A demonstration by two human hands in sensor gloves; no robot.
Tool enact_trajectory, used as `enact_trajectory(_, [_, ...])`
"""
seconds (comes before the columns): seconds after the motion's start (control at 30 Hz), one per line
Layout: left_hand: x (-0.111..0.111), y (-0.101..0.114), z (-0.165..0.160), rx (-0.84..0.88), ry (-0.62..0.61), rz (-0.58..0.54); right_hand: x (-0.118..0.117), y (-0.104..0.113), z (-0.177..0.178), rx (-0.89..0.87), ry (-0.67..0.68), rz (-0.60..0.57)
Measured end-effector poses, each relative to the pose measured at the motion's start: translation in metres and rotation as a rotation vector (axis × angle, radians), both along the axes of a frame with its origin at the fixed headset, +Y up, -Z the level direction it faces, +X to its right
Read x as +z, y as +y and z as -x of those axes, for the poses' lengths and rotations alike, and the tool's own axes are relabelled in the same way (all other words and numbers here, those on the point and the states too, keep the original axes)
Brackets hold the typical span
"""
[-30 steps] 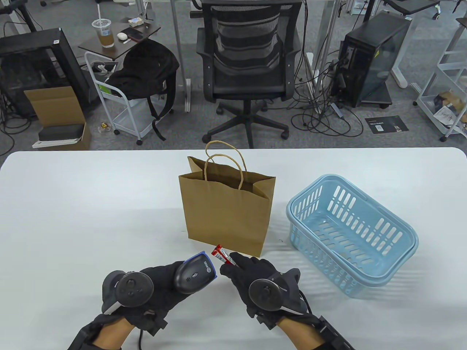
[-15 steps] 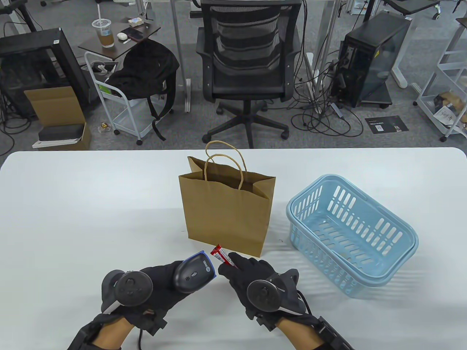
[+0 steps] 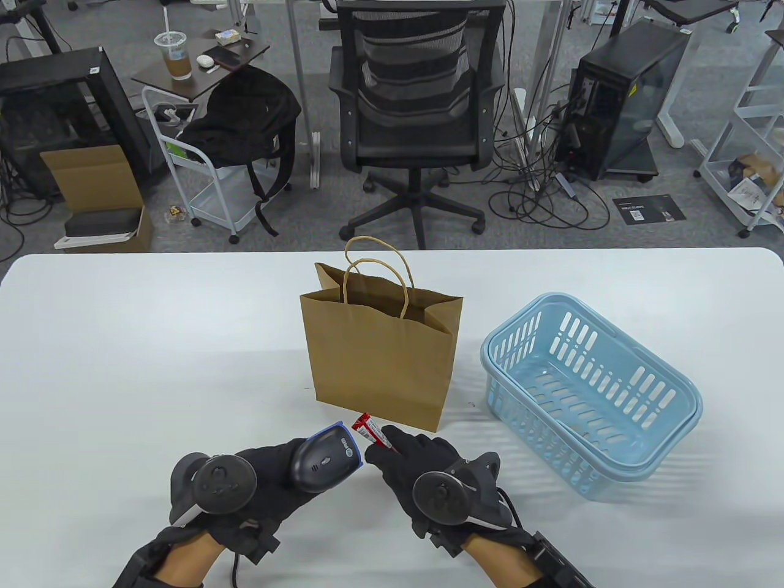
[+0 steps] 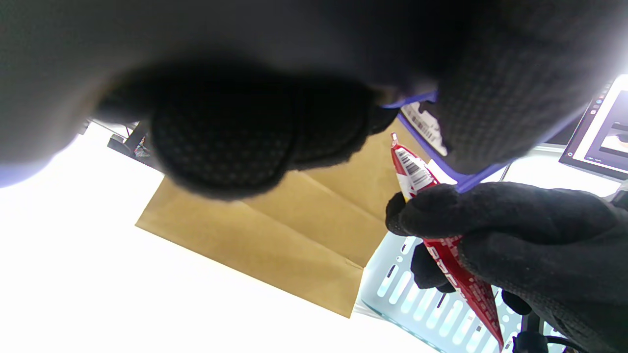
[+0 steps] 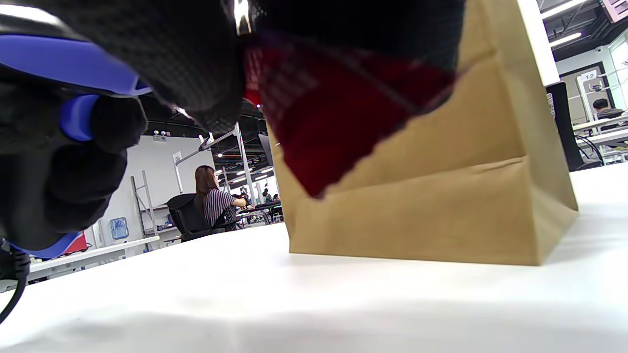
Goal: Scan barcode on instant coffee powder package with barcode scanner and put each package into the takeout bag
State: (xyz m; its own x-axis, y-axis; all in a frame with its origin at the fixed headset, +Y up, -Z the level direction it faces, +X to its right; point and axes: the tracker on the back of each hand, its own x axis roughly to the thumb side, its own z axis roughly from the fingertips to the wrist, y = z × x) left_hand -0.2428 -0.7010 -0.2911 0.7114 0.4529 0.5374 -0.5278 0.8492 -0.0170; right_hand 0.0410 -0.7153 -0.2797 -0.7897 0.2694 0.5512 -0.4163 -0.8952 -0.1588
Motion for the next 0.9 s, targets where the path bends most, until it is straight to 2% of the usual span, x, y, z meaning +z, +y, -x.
enact_trajectory(0.9, [0.0000, -0.0005, -0.0003, 0.006, 0.004, 0.005, 0.0006, -0.0004, 0.0018, -0.009, 0.011, -0.001])
